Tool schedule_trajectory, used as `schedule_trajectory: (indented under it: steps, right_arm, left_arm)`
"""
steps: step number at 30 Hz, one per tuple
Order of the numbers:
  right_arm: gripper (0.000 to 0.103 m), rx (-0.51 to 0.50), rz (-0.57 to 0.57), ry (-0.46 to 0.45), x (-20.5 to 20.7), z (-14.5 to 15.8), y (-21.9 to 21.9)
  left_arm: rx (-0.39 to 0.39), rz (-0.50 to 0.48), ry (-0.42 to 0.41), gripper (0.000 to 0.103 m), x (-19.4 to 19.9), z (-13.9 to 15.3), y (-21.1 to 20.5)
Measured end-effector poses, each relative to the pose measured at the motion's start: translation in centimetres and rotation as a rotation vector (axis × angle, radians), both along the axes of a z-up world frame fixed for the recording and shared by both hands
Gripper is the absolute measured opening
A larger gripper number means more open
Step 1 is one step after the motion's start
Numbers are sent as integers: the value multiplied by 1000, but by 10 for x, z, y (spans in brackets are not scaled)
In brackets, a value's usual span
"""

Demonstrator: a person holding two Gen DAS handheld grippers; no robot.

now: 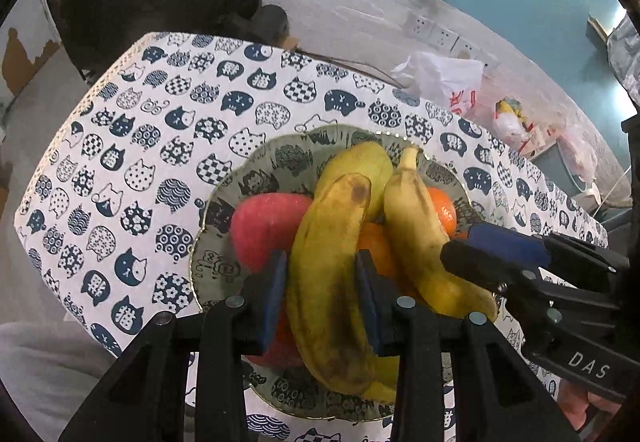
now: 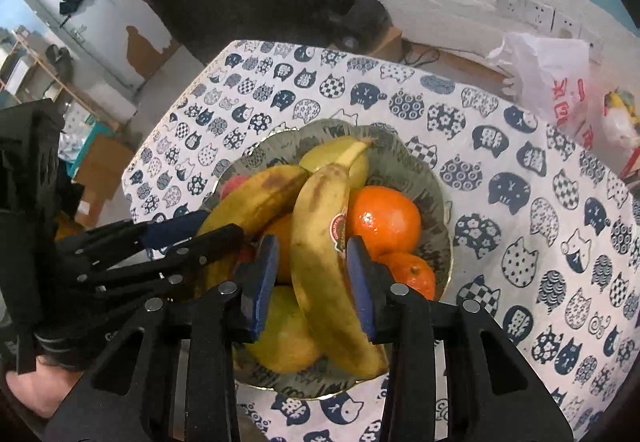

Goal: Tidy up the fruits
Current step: 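Open both tools to lay the bananas on top of the fruit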

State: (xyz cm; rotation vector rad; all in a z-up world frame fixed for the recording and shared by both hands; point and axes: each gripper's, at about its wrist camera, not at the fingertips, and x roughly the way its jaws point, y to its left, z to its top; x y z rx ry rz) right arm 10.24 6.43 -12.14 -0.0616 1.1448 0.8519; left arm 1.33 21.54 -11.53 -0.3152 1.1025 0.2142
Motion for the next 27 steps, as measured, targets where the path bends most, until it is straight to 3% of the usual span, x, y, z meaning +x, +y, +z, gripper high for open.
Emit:
schedule_trajectory:
  steps: [5, 14, 21, 23, 27]
  right_arm:
    - [45, -9, -17, -3, -2, 8, -7]
    - [65, -39, -73, -92, -15, 46, -29]
    - [77, -62, -107, -170, -31, 73, -48]
    - [77, -65, -115, -189, -37, 82, -54]
    - [77, -78, -115, -230, -48, 96, -61]
  left_arm:
    - [0, 8, 14, 60, -6, 9, -2]
    - [73, -11, -14, 80, -27, 49, -14]
    - [79, -77, -24, 83, -41, 76, -31]
    - [102, -97, -33, 89, -44, 84, -39]
    - [162, -138, -53, 89, -50, 97, -54]
